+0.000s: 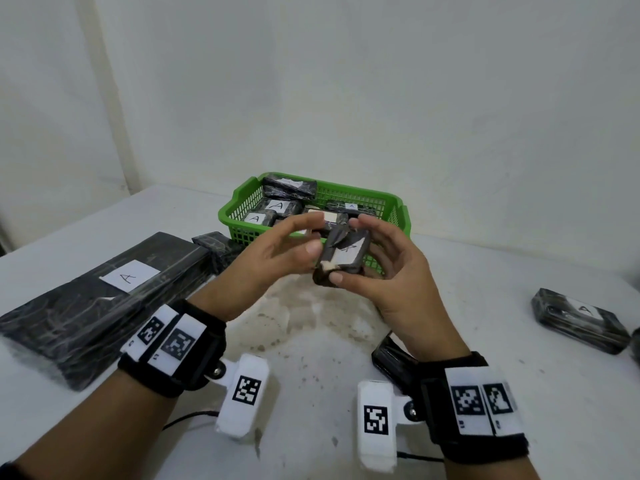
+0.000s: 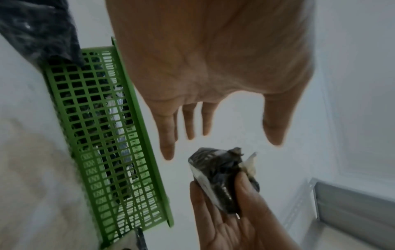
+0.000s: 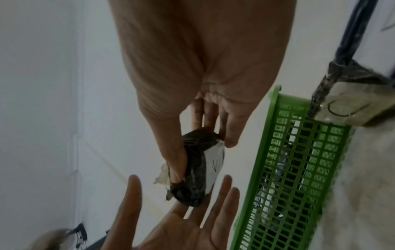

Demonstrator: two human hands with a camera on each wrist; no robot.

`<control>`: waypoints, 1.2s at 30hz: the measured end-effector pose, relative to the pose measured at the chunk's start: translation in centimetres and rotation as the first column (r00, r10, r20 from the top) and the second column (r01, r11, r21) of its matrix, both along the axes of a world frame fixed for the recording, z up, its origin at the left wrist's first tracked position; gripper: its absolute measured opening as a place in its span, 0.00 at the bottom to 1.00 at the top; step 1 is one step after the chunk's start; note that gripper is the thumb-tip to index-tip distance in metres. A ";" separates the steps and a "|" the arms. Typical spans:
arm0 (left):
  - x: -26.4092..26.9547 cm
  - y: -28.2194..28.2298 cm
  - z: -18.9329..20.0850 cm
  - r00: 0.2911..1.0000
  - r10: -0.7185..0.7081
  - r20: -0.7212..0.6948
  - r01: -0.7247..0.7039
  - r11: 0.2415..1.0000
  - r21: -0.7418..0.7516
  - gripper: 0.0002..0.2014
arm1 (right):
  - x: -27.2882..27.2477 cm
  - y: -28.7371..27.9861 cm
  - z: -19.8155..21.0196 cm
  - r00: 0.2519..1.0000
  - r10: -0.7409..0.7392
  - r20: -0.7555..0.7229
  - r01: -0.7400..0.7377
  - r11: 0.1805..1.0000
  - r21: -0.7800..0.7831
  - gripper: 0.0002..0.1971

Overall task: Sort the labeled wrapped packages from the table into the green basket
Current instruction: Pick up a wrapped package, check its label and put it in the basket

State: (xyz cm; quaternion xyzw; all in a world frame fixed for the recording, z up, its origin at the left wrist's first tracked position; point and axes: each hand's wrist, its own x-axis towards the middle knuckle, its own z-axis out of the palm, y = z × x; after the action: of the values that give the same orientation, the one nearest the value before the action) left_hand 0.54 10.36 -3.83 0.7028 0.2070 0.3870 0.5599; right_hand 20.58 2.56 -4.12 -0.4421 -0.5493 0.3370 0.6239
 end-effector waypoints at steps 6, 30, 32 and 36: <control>0.8 -0.1 -0.2 0.995 0.094 -0.020 -0.094 0.994 -0.048 0.23 | -0.6 -0.1 -0.4 0.987 0.062 0.145 -0.054 0.997 -0.056 0.51; 1.1 -0.4 -0.7 0.995 0.085 0.060 -0.100 0.950 0.297 0.18 | -0.8 -0.1 0.1 0.995 0.048 -0.085 -0.064 0.979 -0.194 0.27; 1.0 -0.2 -0.8 0.994 0.093 0.053 -0.105 0.943 0.315 0.18 | -0.6 -0.1 0.1 0.995 0.063 -0.080 -0.078 0.977 -0.199 0.27; 0.7 0.0 -0.7 0.992 0.099 0.084 -0.121 0.941 0.317 0.17 | -0.1 -0.3 0.3 0.972 0.173 -0.159 -0.204 0.957 -0.206 0.20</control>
State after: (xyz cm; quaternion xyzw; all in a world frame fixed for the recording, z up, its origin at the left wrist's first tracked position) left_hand 1.22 10.35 -4.53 0.7585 0.1613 0.4696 0.4222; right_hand 20.49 2.28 -3.83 -0.4294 -0.5033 0.4841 0.5726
